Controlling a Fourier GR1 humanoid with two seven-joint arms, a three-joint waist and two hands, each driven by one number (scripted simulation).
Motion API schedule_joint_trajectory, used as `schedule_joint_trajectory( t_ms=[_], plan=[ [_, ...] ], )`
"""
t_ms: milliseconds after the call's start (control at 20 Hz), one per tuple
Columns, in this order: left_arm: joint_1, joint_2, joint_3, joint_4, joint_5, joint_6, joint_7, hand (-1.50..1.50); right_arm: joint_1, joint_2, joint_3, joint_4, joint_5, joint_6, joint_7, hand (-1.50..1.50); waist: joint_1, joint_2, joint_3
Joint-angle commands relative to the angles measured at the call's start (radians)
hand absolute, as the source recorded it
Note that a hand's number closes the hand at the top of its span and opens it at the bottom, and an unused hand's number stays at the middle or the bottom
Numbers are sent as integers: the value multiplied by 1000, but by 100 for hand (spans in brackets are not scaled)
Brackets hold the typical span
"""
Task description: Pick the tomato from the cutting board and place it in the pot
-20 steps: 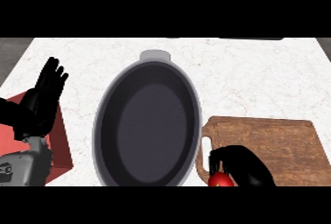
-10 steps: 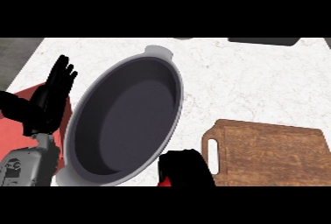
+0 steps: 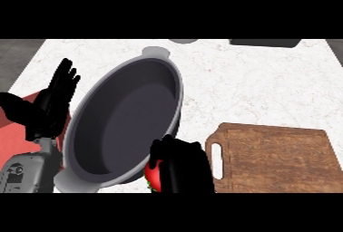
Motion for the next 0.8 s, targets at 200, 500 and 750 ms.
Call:
schedule_joint_trajectory(
  t_ms=[200,500,750],
  plan=[
    [3,3,11,7,3,2,-10,0,-172,6,-4,14,219,-128,260,150,-12,4,-1],
    [-20,-5,0,13,-8,10,-2,0,-201,6,3,22,249,-174,375,150,-6,19,3],
    [-28,11,11,-3,0,3,4,0,-245,6,-49,69,258,-189,428,150,8,26,4]
  ],
)
